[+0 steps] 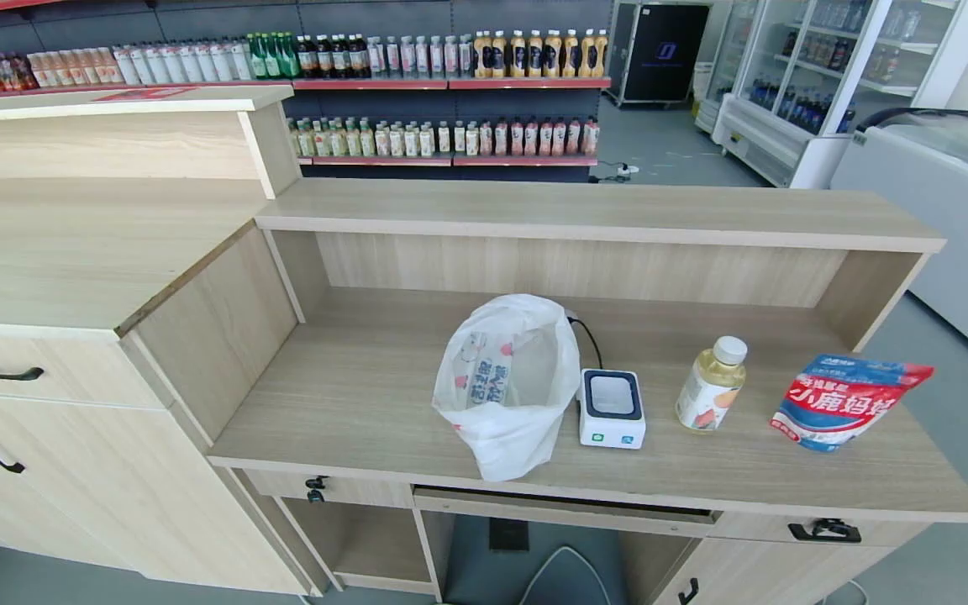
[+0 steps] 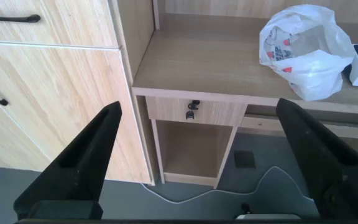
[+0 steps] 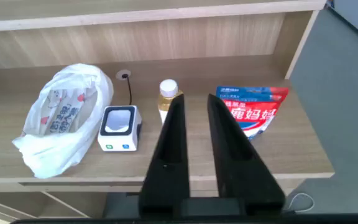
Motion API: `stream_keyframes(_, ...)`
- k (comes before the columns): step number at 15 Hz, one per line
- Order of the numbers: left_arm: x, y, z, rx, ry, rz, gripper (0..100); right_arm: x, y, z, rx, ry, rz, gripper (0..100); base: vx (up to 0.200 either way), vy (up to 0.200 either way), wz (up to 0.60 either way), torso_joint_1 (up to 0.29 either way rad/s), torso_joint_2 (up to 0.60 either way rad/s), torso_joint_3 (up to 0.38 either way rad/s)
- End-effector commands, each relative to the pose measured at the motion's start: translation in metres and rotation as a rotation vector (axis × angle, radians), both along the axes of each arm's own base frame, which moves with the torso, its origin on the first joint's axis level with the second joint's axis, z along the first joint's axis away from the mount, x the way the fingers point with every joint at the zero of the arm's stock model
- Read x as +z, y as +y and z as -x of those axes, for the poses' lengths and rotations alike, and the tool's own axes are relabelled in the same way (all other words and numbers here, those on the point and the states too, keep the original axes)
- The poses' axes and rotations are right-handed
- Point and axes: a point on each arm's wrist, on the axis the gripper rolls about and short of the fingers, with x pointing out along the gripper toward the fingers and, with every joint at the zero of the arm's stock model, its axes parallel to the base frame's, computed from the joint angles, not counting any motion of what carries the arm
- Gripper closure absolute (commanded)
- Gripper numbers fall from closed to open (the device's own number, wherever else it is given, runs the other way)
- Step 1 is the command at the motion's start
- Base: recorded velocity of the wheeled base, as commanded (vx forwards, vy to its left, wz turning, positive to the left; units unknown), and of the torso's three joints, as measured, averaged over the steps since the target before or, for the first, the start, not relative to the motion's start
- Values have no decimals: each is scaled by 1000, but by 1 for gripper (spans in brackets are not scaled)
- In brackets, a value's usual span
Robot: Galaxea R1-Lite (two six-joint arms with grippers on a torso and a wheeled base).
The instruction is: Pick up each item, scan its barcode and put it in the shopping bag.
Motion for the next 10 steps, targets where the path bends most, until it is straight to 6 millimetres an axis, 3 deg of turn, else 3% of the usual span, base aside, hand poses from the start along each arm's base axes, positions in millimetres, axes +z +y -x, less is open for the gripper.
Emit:
stream_keyframes(1, 0, 0, 0, 0, 0, 0, 0, -22, -10, -108, -14, 134, 3, 0, 0, 0, 0, 0, 0, 0)
stream_keyframes(5, 0, 0, 0, 0, 0, 0, 0, -74, -19, -179, -2, 136, -2, 0, 0, 0, 0, 0, 0, 0)
stream_keyframes(6, 0, 0, 0, 0, 0, 0, 0, -74, -19, -179, -2, 136, -2, 0, 0, 0, 0, 0, 0, 0)
stream_keyframes(7, 0, 0, 0, 0, 0, 0, 0, -104, -21, -203, 1, 175, 19, 0, 0, 0, 0, 0, 0, 0)
stream_keyframes(10, 0, 0, 0, 0, 0, 0, 0, -139, -15, -221, 28, 217, 32, 0, 0, 0, 0, 0, 0, 0)
